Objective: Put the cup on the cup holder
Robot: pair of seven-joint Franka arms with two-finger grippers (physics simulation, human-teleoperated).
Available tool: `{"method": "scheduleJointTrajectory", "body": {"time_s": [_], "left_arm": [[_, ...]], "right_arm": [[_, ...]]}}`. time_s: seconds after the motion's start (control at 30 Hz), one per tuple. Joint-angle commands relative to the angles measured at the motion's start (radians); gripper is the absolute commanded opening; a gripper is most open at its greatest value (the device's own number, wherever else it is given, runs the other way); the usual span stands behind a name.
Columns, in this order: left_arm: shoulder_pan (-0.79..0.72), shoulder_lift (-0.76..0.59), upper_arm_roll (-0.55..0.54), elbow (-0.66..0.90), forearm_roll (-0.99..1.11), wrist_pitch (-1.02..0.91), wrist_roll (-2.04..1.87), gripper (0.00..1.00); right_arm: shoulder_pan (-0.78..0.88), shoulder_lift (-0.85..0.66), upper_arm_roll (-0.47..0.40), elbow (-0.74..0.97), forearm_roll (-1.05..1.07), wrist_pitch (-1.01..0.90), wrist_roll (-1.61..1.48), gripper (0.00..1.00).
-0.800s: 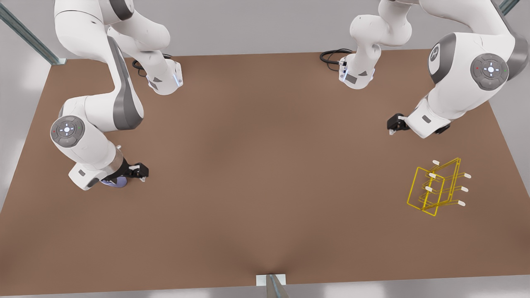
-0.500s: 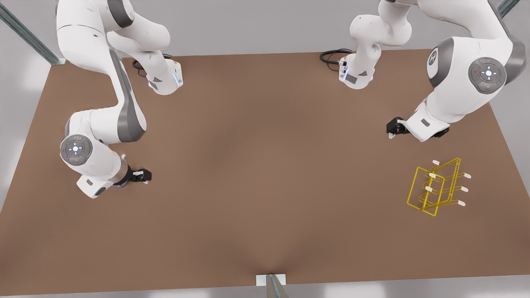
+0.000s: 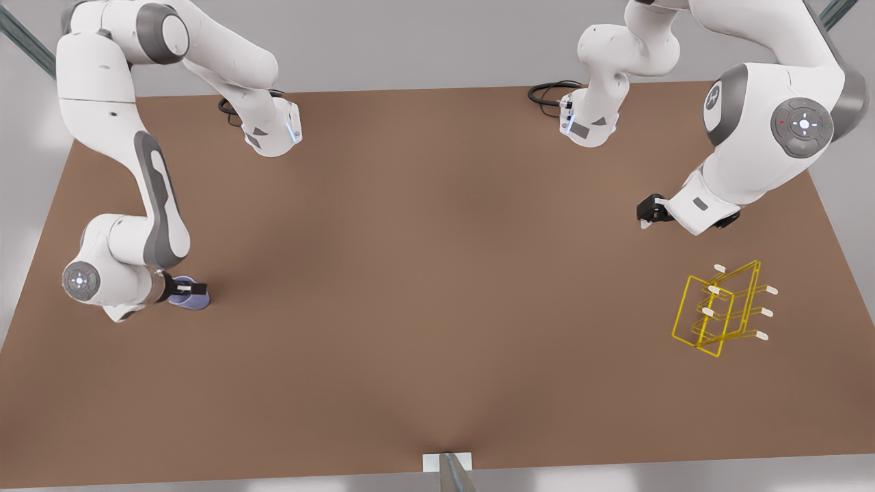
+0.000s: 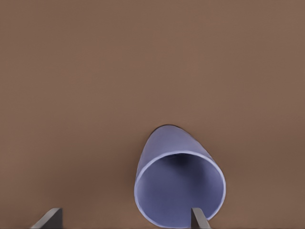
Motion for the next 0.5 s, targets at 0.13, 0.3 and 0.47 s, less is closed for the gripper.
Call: {"method": "scheduleJointTrajectory", "body": {"time_s": [0.13, 0.3, 0.47], "left_arm": [[0.001, -0.003, 0.001, 0.001, 0.001, -0.011, 0.002, 1.00], [0.001, -0.003, 0.001, 0.000, 0.001, -0.011, 0.002, 1.00], [-0.001, -0.001, 0.000, 0.001, 0.001, -0.011, 0.002, 1.00]], "right_arm": [[-0.163, -0.030, 0.147, -0.092, -0.001, 0.242, -0.273, 1.00], [-0.174, -0.037, 0.148, -0.143, -0.001, 0.290, -0.273, 1.00], [-0.174, -0.045, 0.148, -0.161, -0.002, 0.292, -0.271, 1.00]]}}
